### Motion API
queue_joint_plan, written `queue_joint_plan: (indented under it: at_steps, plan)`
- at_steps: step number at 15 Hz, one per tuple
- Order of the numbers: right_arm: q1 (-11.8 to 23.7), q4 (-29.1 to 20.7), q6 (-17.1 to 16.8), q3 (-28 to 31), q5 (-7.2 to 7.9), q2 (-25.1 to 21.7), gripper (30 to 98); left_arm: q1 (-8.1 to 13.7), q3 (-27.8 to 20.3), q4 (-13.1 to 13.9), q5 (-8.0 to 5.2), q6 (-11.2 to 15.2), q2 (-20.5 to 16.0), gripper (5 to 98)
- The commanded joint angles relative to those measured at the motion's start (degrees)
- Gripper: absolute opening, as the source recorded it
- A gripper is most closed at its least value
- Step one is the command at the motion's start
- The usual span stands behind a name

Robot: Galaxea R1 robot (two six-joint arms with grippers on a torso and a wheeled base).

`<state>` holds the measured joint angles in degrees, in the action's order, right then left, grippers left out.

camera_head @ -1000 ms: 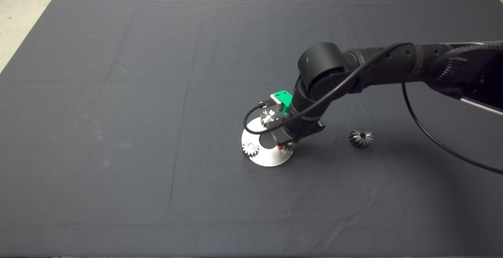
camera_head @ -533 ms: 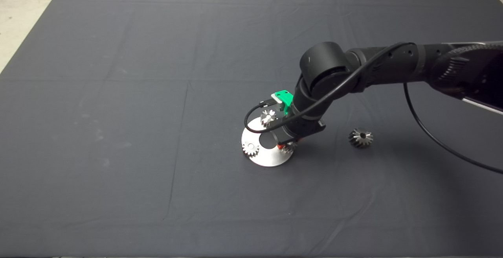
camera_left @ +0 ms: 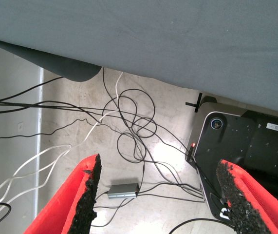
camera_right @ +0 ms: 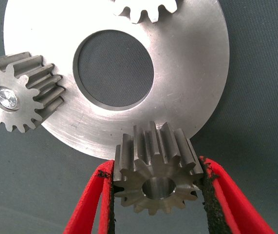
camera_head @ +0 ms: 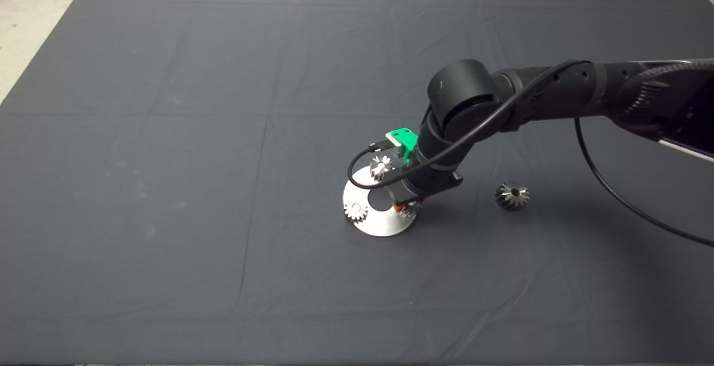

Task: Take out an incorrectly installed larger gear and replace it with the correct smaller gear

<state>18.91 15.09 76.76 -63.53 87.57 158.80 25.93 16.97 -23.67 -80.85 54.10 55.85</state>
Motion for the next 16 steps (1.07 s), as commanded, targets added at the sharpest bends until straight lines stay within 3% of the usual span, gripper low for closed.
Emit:
queue_joint_plan:
  at_steps: [1, 16]
  plan:
    - [1.4, 1.4, 0.7, 2.5, 6.13, -0.8, 35.3, -0.2, -0.7, 0.6, -0.1, 0.0, -0.2, 59.7]
    - [2.0, 1.7, 0.7, 1.5, 6.21, -0.8, 34.9, -0.2, -0.7, 0.6, 0.34, 0.0, -0.1, 59.7]
